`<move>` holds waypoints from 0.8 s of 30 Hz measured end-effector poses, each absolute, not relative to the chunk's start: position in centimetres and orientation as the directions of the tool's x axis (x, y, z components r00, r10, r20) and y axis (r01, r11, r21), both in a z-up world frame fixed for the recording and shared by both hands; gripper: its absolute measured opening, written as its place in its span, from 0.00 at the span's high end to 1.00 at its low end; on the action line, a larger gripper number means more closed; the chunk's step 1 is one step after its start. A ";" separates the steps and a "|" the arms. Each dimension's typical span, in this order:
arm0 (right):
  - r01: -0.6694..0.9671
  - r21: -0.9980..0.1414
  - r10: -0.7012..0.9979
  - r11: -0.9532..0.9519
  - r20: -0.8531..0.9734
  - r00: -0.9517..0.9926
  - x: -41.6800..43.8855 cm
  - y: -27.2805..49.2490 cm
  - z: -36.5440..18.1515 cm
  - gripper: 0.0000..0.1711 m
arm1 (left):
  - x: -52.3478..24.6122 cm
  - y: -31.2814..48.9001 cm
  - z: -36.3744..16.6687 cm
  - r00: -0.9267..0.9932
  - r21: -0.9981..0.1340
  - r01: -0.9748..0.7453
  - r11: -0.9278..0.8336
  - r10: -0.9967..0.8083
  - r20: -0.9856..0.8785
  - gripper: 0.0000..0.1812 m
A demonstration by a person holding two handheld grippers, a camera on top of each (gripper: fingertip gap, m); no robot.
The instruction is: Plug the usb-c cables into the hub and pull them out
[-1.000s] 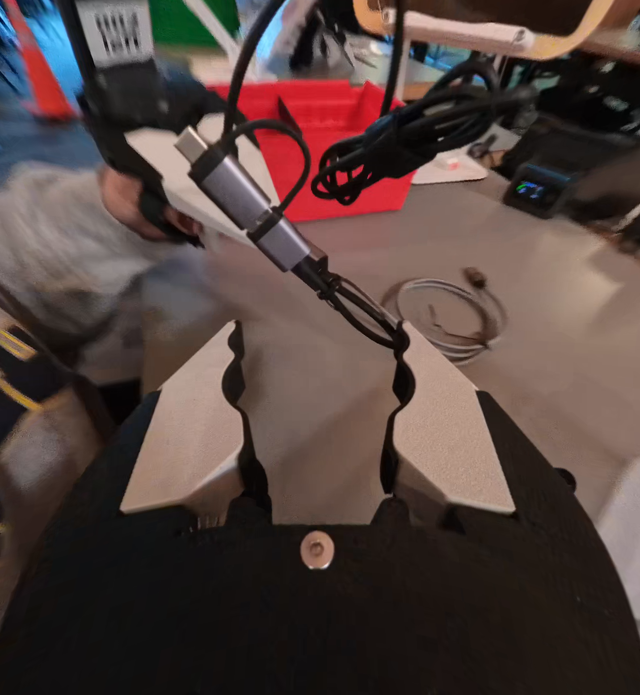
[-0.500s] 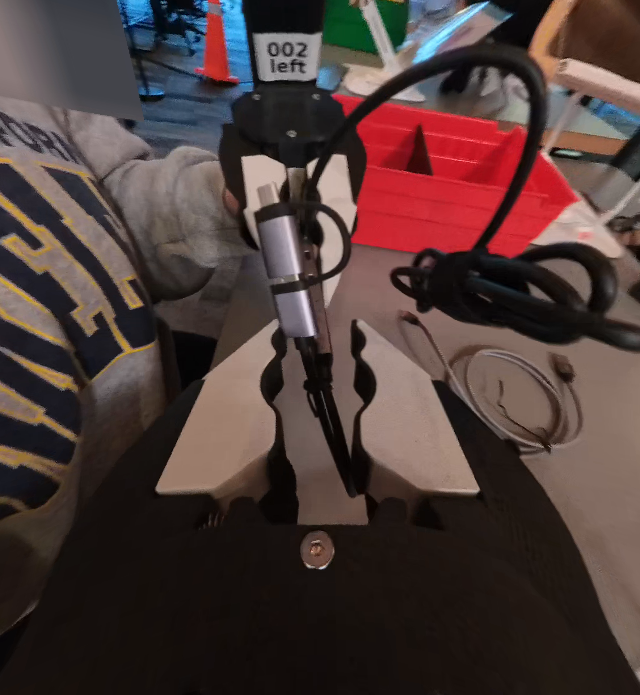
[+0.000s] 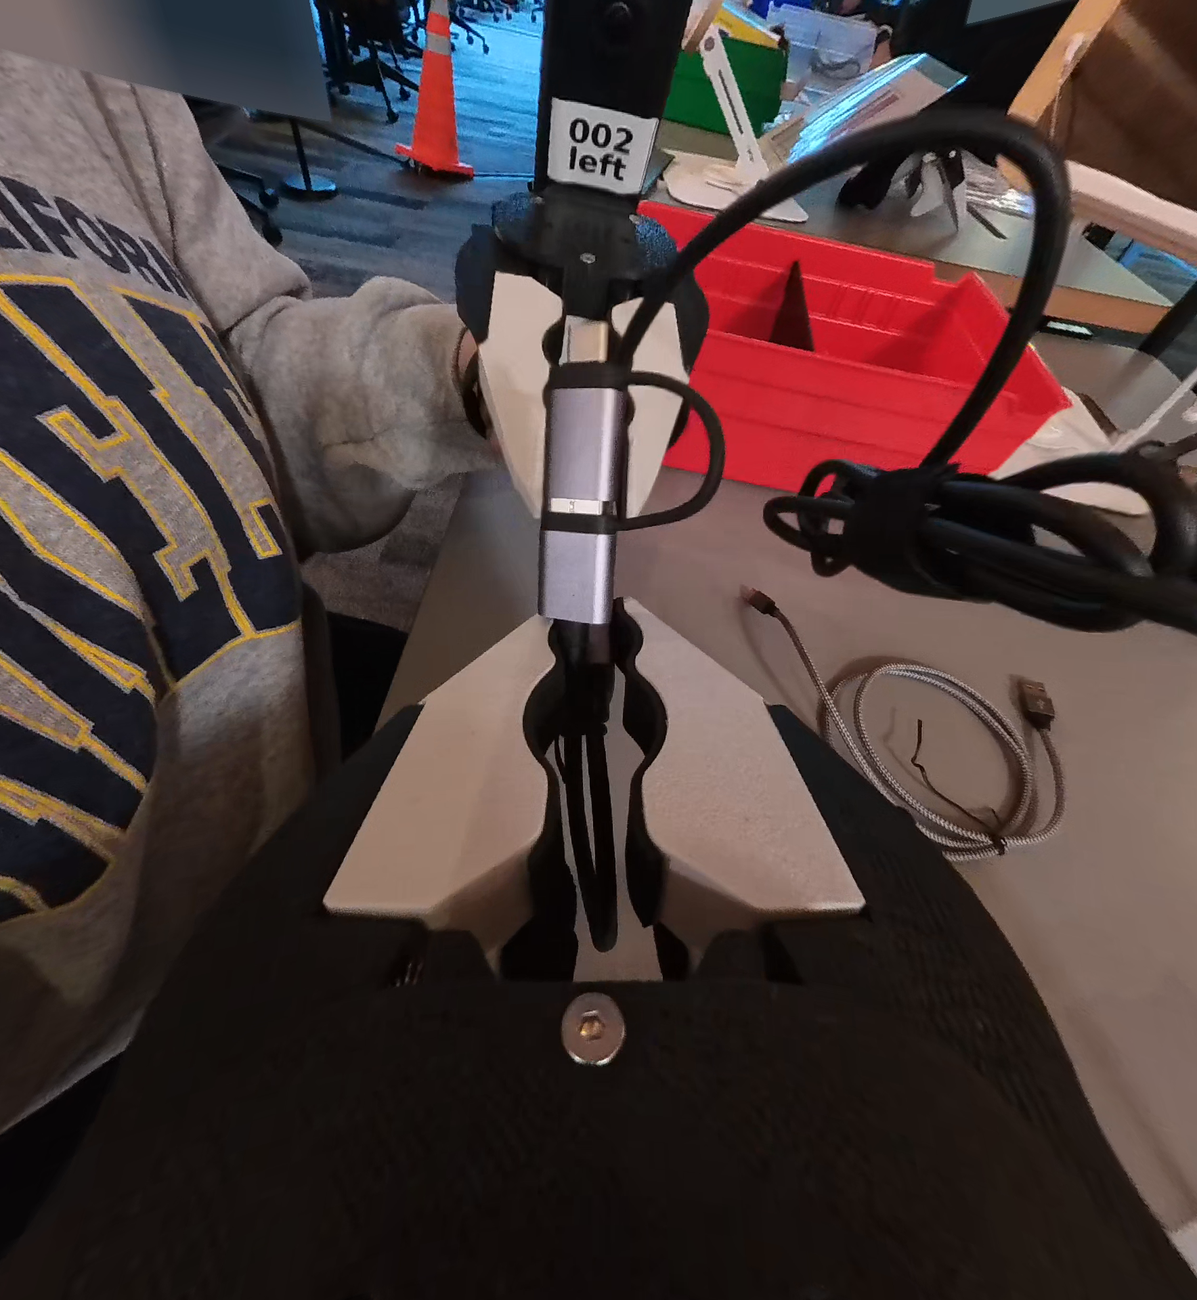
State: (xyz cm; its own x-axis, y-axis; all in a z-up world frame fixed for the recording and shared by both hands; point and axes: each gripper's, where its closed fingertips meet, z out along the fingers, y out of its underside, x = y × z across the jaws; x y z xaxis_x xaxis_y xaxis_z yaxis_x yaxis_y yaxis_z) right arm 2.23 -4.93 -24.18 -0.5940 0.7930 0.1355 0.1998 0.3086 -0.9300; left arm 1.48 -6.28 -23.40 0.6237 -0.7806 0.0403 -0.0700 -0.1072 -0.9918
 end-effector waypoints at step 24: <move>0.328 -0.829 0.880 0.453 0.357 -0.313 -0.1 -4.9 -22.1 0.79 | -2.3 -2.6 -26.2 0.837 -0.958 -0.275 -0.078 -0.511 -0.198 0.96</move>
